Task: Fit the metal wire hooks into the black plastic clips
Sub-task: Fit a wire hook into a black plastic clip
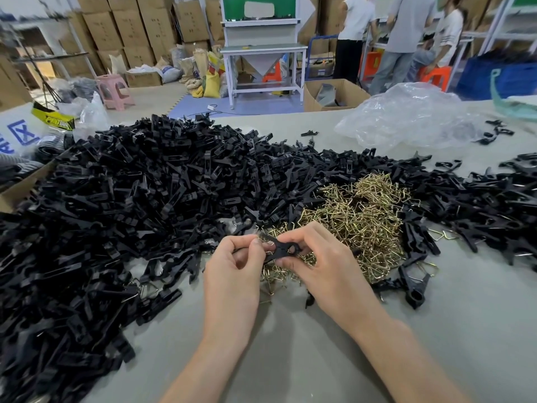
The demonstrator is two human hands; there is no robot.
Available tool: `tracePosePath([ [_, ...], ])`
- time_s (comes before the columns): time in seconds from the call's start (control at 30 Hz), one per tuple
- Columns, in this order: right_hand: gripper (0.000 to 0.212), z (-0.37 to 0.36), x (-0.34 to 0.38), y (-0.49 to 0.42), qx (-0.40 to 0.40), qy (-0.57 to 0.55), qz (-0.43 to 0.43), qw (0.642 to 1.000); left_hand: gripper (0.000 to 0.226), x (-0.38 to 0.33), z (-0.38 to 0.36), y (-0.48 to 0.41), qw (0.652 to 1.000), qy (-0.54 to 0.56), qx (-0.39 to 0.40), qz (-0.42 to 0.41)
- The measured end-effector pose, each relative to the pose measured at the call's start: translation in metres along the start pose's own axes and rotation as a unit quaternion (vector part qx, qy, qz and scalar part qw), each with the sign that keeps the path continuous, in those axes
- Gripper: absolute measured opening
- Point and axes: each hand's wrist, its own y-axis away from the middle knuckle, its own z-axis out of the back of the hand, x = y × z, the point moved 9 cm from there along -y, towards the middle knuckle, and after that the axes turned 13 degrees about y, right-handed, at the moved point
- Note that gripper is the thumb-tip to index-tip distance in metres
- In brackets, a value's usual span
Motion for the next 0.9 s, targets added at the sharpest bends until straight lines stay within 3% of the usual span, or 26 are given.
tracePosePath([
  [0.53,0.029,0.002,0.002,0.0,0.005,-0.004,0.001,1.0,0.009,-0.005,-0.001,0.002,0.999,-0.04,0.004,-0.018],
  [0.8,0.028,0.0,0.002,0.0,0.002,0.003,0.006,1.0,0.011,0.011,-0.011,0.002,0.998,-0.011,0.04,0.052],
  [0.9,0.031,-0.005,0.006,0.001,0.022,0.01,0.022,0.999,0.035,0.011,-0.019,0.009,0.993,-0.09,0.074,0.02],
])
